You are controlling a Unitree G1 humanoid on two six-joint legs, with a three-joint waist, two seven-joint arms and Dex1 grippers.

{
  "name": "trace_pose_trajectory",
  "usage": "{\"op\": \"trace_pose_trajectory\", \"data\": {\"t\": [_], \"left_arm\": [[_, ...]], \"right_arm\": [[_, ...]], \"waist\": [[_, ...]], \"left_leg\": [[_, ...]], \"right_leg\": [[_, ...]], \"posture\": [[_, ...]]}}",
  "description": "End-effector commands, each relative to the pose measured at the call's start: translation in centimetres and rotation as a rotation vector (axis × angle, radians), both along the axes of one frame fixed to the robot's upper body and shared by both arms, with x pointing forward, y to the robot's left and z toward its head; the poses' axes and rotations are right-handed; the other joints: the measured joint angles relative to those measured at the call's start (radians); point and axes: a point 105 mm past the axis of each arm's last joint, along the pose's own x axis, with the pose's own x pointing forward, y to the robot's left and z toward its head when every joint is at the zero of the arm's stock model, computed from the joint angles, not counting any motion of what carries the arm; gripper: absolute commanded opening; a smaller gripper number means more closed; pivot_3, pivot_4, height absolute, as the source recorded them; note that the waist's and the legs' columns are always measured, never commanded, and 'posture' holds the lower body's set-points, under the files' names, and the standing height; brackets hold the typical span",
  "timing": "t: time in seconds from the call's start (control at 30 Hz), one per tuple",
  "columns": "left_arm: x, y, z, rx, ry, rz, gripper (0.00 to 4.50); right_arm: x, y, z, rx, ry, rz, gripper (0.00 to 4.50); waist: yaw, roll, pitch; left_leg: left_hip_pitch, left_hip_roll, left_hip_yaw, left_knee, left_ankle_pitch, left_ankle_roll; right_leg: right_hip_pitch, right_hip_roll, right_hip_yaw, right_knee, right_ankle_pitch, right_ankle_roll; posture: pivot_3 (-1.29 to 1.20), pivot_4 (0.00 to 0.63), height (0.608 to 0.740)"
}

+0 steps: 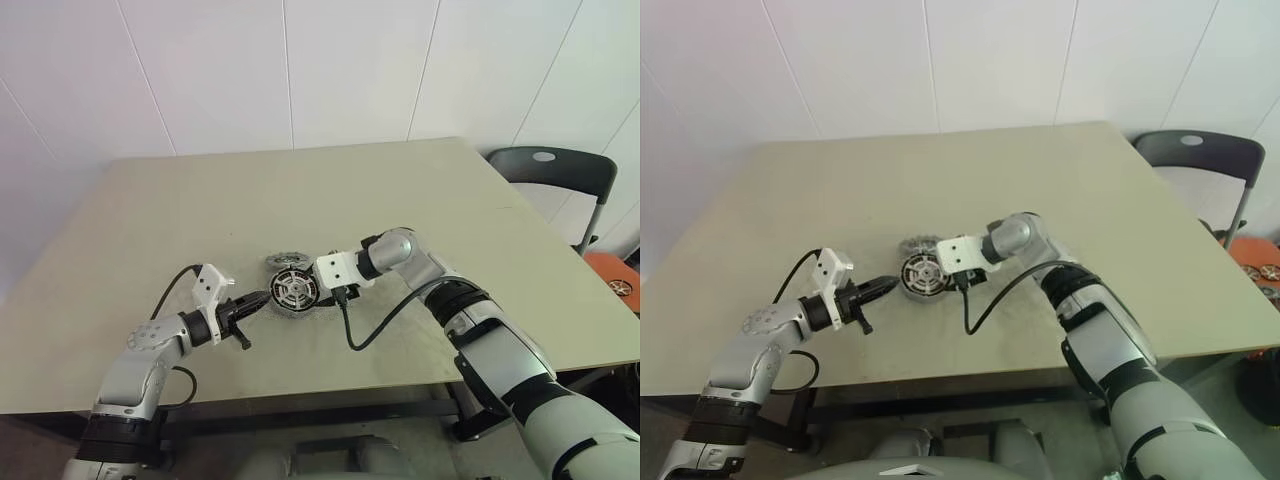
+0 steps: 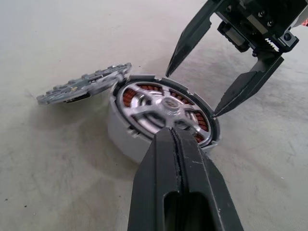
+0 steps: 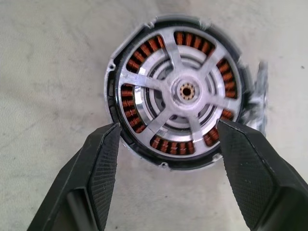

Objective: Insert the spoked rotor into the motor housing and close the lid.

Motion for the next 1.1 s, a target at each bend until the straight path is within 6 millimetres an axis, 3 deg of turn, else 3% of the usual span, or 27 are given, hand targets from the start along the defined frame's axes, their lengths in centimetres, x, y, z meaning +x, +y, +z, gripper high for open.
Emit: {"op": "trace_pose_trajectory", "data": {"t": [0.03, 0.47, 0.83, 1.1], "left_arm": [[0.2, -0.4, 1.1, -0.003, -0.038, -0.014, 0.00], [0.2, -0.9, 0.8, -0.004, -0.032, -0.021, 0.00], [0.2, -0.3, 1.4, 0.000, -0.048, -0.017, 0.00], [-0.6, 0.1, 2.3, 0.008, -0.057, -0.055, 0.00]], "right_arm": [[0.0, 0.0, 0.1, -0.006, 0.011, 0.004, 3.33], [-0.4, 1.8, 2.5, 0.148, 0.077, 0.008, 3.33], [-1.1, 1.2, 3.5, 0.146, 0.122, 0.060, 3.33], [0.3, 0.5, 1.8, 0.057, 0.030, -0.013, 3.33]], "waist": [[0.001, 0.000, 0.000], [0.001, 0.000, 0.000], [0.005, 0.000, 0.000], [0.004, 0.000, 0.000]], "left_leg": [[0.000, 0.000, 0.000, 0.000, 0.000, 0.000], [-0.014, 0.000, 0.000, 0.000, 0.002, 0.003], [-0.016, 0.000, 0.000, 0.000, 0.002, 0.003], [-0.016, 0.000, 0.000, -0.001, 0.002, 0.003]], "right_leg": [[0.000, 0.000, 0.000, 0.000, 0.000, 0.000], [-0.014, 0.000, 0.000, 0.000, 0.003, -0.003], [-0.015, 0.000, -0.001, 0.000, 0.004, -0.001], [-0.015, 0.000, -0.001, 0.000, 0.003, -0.003]], "posture": [[0.00, 0.000, 0.740], [0.00, 0.000, 0.740], [0.00, 0.000, 0.740], [0.00, 0.000, 0.740]]}}
